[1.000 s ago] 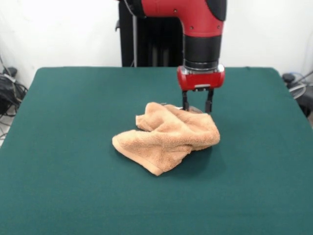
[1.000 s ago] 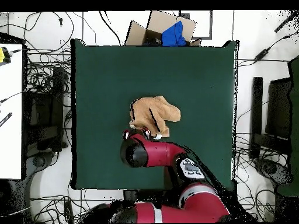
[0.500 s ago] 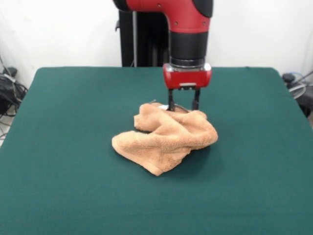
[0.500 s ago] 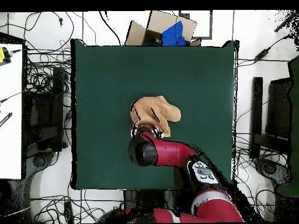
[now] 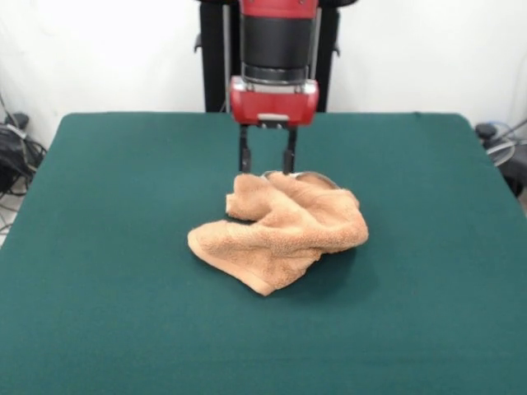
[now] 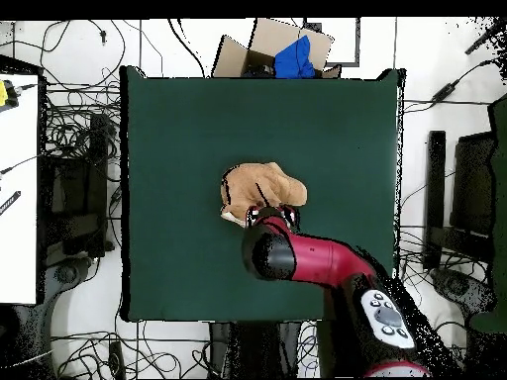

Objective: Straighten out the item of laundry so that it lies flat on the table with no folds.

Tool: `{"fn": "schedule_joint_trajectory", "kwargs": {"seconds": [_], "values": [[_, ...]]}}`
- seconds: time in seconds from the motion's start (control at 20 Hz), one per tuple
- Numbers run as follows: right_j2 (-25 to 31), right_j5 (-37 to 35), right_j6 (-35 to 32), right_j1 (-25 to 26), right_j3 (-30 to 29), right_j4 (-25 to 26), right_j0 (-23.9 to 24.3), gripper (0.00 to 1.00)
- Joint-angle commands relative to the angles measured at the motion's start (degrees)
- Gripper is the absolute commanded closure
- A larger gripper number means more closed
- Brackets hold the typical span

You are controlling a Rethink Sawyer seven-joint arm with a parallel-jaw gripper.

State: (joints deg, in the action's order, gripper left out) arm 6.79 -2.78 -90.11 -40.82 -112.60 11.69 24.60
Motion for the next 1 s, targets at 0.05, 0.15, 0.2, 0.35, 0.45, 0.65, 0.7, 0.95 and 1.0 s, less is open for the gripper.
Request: {"fn": "schedule_joint_trajectory", "kwargs": {"seconds": [0.05,0.15,0.2,0.35,0.45,0.65,0.7,0.95,1.0], "values": [[6.0,-6.8,-7.4,-3.1,-2.1,-1.8,-0.3,0.0],[5.7,-6.0,-7.8,-1.9,-1.0,-1.7,-0.8,0.0],[5.5,-5.6,-7.8,-1.3,-0.7,-1.6,-1.0,0.0],[4.8,-4.0,-8.0,0.6,0.5,-1.2,-1.5,0.0],[4.5,-3.3,-8.3,1.4,0.8,-1.1,-1.7,0.0],[4.4,-2.9,-8.3,2.2,1.4,-1.1,-2.0,0.0],[4.4,-2.9,-8.3,2.3,1.4,-1.2,-2.1,0.0],[3.9,-1.9,-8.9,3.0,1.6,-1.3,-2.7,0.0],[3.9,-1.7,-9.0,3.2,1.6,-1.4,-2.9,0.0]]}}
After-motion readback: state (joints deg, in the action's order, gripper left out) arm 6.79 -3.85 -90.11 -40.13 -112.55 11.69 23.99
